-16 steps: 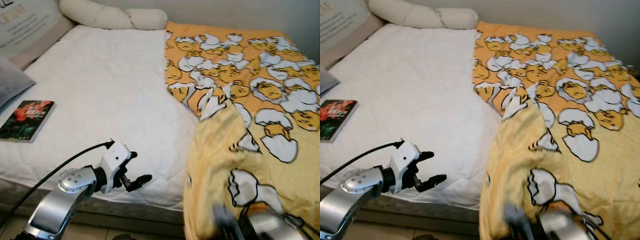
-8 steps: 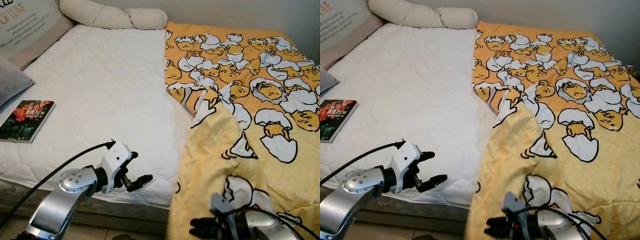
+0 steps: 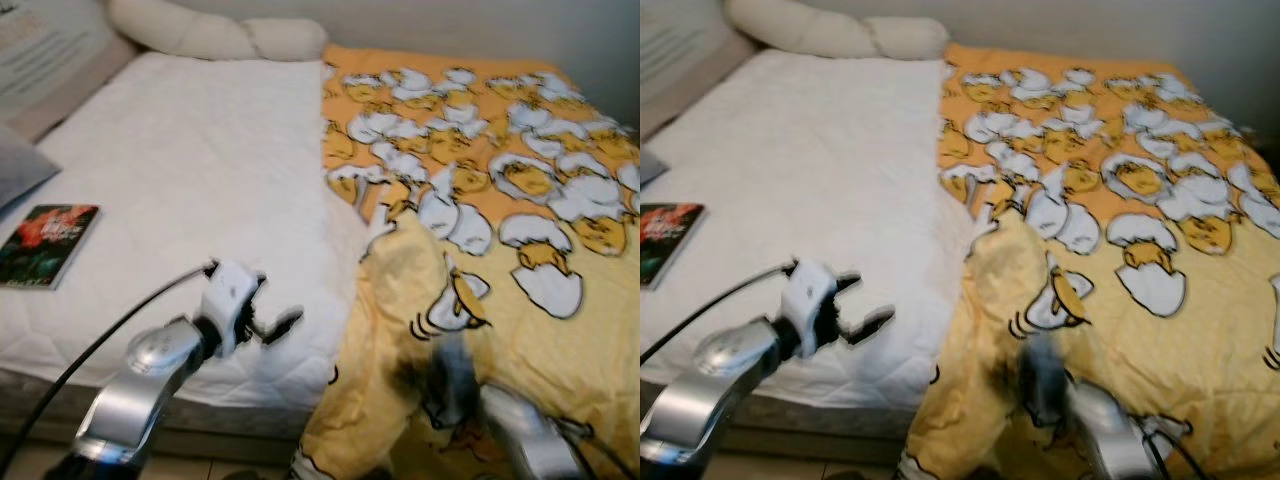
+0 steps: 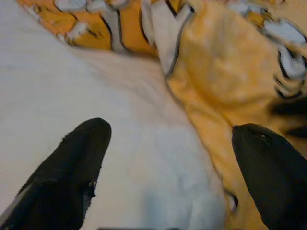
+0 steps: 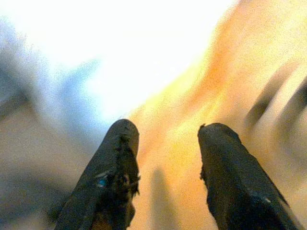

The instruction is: Clean up the room

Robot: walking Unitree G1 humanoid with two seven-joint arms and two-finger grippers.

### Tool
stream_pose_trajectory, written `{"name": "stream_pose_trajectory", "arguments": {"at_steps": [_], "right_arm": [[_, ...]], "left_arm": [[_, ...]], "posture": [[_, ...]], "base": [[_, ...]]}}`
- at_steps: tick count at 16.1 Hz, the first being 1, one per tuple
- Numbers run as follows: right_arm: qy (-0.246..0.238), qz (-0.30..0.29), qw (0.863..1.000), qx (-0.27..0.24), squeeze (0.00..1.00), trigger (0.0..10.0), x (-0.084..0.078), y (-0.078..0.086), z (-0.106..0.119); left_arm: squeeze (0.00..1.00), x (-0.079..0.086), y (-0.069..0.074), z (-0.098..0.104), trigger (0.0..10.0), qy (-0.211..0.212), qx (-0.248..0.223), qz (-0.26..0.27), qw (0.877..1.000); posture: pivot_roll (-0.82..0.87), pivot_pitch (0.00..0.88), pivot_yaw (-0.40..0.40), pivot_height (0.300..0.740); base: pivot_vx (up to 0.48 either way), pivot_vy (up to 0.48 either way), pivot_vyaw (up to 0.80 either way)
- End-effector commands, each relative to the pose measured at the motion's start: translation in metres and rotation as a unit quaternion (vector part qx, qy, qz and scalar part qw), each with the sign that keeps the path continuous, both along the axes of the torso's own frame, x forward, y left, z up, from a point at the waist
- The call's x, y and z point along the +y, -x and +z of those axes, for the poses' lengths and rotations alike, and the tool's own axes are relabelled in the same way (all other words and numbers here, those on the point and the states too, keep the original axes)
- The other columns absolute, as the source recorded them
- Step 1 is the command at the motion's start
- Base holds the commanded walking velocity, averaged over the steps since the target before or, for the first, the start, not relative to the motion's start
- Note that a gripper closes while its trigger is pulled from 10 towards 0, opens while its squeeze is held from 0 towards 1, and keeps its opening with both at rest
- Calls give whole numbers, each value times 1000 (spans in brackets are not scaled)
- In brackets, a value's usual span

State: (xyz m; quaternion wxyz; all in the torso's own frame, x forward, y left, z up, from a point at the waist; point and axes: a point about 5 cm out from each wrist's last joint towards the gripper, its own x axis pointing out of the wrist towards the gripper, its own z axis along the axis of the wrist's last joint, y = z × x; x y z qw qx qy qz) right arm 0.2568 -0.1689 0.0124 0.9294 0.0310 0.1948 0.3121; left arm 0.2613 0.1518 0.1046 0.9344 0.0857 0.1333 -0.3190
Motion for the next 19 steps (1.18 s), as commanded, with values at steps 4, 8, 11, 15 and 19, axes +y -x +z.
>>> {"name": "stream_pose_trajectory", "arguments": {"at_steps": [4,8,11,15,19], "right_arm": [[-47,-138,985,-88,0,10000,11,-31,49],[-34,-171,980,-98,0,10000,25,-35,59],[-20,-182,979,-90,0,10000,24,-33,57],[4,-200,977,-68,0,10000,23,-31,51],[22,-192,979,-63,0,10000,24,-31,49]], "left_arm": [[0,10,-9,-3,10000,9,-17,83,996],[0,13,-12,-3,10000,1,-31,98,995],[0,14,-12,-3,10000,-2,-33,98,995],[0,14,-14,-3,10000,-27,-42,94,994],[0,12,-14,-5,10000,-17,-36,98,994]], "posture": [[28,0,-31,740],[34,0,-35,740],[37,0,-35,740],[31,0,-31,740],[33,0,-34,740]], "base": [[0,0,0],[0,430,-420],[0,434,-681],[0,62,-292],[0,-222,0]]}}
